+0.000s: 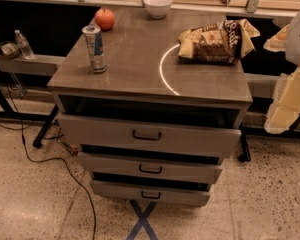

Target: Move brown chip bag near redbull can

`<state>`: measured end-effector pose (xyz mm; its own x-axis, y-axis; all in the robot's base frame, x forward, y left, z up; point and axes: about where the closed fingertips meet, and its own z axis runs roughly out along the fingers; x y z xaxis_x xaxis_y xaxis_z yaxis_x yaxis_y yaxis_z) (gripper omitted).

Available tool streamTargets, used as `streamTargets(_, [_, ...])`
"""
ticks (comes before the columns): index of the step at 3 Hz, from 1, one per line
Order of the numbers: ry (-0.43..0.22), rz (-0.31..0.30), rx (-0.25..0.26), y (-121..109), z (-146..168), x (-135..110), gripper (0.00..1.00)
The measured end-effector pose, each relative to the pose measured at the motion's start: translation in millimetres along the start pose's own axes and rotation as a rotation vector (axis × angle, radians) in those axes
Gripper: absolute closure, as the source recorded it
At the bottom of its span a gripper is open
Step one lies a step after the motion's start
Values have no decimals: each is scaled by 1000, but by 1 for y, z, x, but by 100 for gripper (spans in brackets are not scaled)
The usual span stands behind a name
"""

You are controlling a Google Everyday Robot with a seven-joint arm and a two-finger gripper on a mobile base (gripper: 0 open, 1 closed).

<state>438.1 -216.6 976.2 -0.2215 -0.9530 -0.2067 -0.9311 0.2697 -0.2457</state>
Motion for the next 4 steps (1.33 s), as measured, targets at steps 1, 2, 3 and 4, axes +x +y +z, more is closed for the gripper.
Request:
streamTargets(1, [-4, -21, 1, -4, 3, -8, 0])
streamTargets(2, [-23, -94, 16, -27, 20, -39, 0])
streamTargets(3, [-78, -142, 86, -85, 49, -83, 0])
streamTargets(4, [-161, -158, 170, -162, 78, -104, 0])
